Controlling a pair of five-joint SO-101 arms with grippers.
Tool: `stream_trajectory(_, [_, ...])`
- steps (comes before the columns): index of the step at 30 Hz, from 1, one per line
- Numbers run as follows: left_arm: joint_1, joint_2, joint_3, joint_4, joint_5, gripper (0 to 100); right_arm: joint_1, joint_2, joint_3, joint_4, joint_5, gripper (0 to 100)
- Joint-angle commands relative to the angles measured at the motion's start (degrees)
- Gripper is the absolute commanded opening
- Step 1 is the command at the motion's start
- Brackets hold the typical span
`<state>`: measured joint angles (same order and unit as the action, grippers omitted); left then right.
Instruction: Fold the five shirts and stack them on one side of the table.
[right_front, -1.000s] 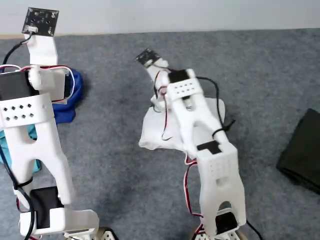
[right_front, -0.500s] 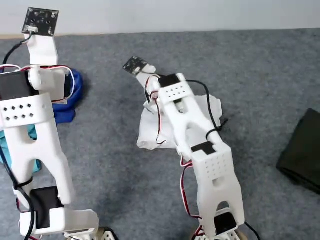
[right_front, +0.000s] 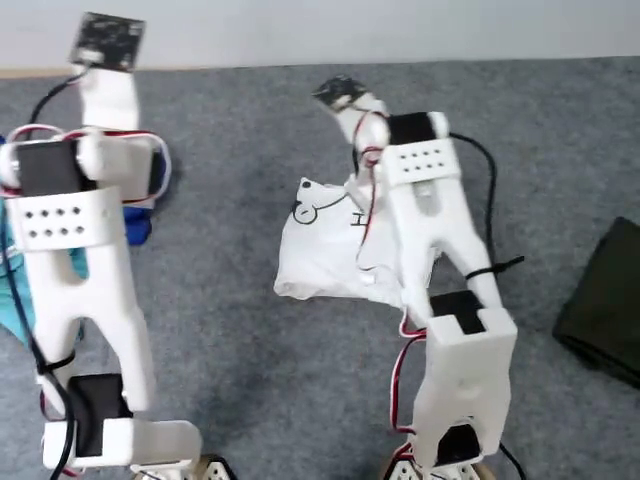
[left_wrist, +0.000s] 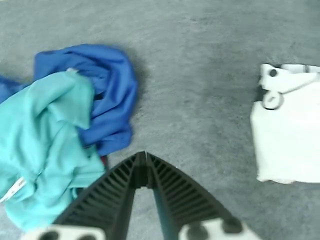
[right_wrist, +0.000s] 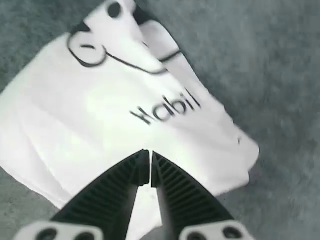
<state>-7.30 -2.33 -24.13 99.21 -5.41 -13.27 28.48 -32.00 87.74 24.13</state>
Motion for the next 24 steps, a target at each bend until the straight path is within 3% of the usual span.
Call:
stream_trajectory(1, [4.4, 2.11, 0.04, -1.76, 0.09, 3, 3.47, -4.18, -4.66, 2.86, -7.03, 1.0])
stream_trajectory(8, [10.81, 13.98, -4.62, -3.6, 0.44, 4, 7.25, -3.21, -4.4, 2.77, -23.91, 1.0])
stream_trajectory(18, [7.47, 17.14, -11.65, 1.23, 0.35, 4, 14.99, 14.99, -4.75, -5.14, -23.74, 1.0])
stream_trajectory(24, [5.1, 17.14, -14.29, 1.23, 0.18, 4, 17.45, 13.93, -6.77, -1.19, -23.74, 1.0])
